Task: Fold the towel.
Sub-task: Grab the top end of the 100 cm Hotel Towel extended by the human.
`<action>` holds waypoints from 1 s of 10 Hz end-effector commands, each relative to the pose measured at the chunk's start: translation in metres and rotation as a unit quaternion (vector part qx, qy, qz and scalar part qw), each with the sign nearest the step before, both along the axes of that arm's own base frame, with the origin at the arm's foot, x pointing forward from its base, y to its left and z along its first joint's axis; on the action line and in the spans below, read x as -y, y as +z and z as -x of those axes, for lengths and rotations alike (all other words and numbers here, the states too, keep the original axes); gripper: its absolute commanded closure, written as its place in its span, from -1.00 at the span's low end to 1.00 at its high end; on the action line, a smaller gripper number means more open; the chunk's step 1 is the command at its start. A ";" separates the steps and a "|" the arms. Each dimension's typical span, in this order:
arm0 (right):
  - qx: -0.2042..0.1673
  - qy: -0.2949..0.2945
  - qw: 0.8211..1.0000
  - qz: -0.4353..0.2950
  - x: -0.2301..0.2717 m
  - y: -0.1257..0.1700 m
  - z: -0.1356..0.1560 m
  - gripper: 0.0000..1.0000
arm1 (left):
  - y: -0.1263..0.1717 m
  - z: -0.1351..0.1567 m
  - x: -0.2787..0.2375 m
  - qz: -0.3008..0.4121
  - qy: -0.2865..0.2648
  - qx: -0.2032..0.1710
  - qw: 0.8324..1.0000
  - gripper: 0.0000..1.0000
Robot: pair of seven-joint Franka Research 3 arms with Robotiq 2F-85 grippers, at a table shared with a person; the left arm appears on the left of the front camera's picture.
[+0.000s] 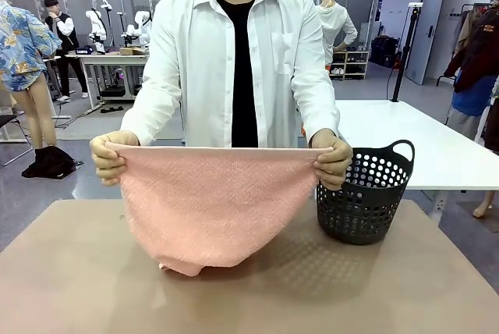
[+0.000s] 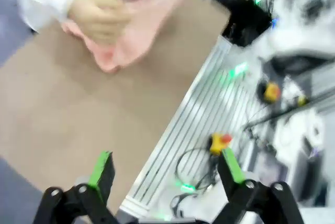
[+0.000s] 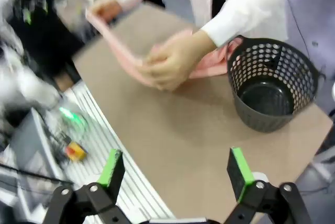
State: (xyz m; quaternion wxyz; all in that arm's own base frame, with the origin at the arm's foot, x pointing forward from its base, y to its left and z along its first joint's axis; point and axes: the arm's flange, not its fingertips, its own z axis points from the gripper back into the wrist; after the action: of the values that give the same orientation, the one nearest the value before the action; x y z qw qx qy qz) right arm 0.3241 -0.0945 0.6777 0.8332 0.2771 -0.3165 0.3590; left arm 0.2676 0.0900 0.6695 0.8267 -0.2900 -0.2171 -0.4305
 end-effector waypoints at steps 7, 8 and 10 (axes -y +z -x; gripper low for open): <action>0.089 0.106 0.984 0.114 -0.082 -0.002 0.005 -1.00 | 0.000 0.000 0.070 -0.110 -0.153 0.068 0.980 -1.00; 0.089 0.106 0.984 0.114 -0.082 -0.002 0.005 -1.00 | 0.000 0.000 0.070 -0.110 -0.153 0.068 0.980 -1.00; 0.089 0.106 0.984 0.114 -0.082 -0.002 0.005 -1.00 | 0.000 0.000 0.070 -0.110 -0.153 0.068 0.980 -1.00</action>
State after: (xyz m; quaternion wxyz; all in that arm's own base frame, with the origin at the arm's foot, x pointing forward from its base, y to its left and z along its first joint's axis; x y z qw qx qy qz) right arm 0.3170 -0.0122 0.6727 0.7788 0.1863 -0.3204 0.5060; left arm 0.2679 0.0207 0.6650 0.7558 -0.2014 -0.1873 -0.5943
